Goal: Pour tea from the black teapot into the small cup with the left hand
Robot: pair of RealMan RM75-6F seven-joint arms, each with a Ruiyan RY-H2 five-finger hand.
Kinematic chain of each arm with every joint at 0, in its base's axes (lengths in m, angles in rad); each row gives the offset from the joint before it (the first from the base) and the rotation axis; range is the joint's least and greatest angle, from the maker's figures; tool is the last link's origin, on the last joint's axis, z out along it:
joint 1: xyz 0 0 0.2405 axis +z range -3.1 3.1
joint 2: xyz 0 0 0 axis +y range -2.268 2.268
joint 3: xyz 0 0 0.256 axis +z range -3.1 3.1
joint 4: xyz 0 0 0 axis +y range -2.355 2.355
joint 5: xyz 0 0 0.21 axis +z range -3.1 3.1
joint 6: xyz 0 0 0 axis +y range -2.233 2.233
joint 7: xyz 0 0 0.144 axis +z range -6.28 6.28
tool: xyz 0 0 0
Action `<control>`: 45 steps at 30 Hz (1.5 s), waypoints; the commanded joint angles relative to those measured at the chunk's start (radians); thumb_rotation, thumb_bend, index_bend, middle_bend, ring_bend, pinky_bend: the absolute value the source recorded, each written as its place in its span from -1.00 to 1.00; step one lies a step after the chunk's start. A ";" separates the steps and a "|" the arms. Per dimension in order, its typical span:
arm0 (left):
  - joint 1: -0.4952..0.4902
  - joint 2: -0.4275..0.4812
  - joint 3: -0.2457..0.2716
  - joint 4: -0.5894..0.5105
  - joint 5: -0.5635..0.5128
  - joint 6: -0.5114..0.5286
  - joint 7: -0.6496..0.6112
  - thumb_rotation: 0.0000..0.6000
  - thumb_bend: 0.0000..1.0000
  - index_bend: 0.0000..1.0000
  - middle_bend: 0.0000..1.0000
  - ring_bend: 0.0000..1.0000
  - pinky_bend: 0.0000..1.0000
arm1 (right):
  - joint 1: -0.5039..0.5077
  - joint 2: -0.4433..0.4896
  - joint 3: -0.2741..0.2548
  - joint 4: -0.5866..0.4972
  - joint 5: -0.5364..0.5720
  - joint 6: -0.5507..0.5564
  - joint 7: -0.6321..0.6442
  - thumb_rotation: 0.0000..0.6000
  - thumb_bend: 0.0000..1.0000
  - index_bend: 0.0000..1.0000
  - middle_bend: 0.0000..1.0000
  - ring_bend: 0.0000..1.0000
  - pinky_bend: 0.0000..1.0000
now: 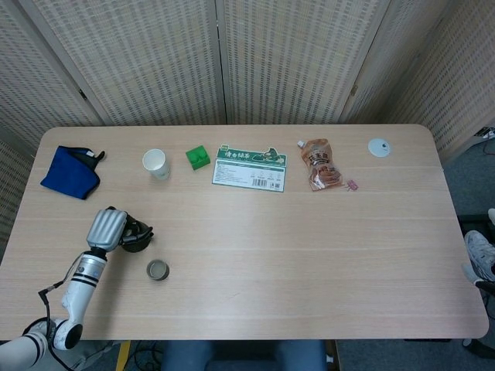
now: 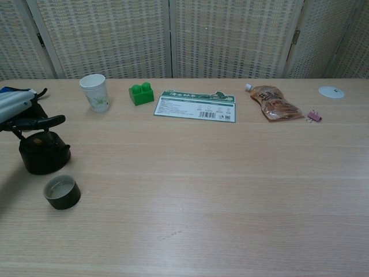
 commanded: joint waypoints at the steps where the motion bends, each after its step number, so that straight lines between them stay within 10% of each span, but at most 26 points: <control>1: 0.002 0.001 0.002 -0.002 -0.003 -0.004 0.007 -0.72 -0.61 0.88 1.00 0.74 -0.19 | 0.000 0.000 0.000 0.000 0.000 0.000 -0.001 1.00 -0.73 -0.86 -0.84 -1.00 -1.00; 24: 0.035 0.080 -0.027 -0.146 -0.042 0.031 0.036 -0.98 -0.67 0.00 0.04 -0.07 -0.46 | -0.001 0.007 0.001 -0.005 -0.003 0.002 0.000 1.00 -0.73 -0.86 -0.84 -1.00 -1.00; 34: 0.112 0.181 -0.022 -0.372 -0.062 0.142 0.134 0.59 -0.67 -0.08 0.01 -0.08 -0.46 | 0.013 0.029 -0.026 -0.003 -0.030 -0.048 0.045 1.00 -0.71 -0.86 -0.83 -1.00 -1.00; 45: 0.222 0.283 0.028 -0.584 -0.017 0.297 0.223 0.79 -0.67 -0.10 0.01 -0.09 -0.46 | 0.053 -0.003 -0.069 0.037 -0.140 -0.084 0.112 1.00 -0.66 -0.57 -0.50 -0.86 -0.83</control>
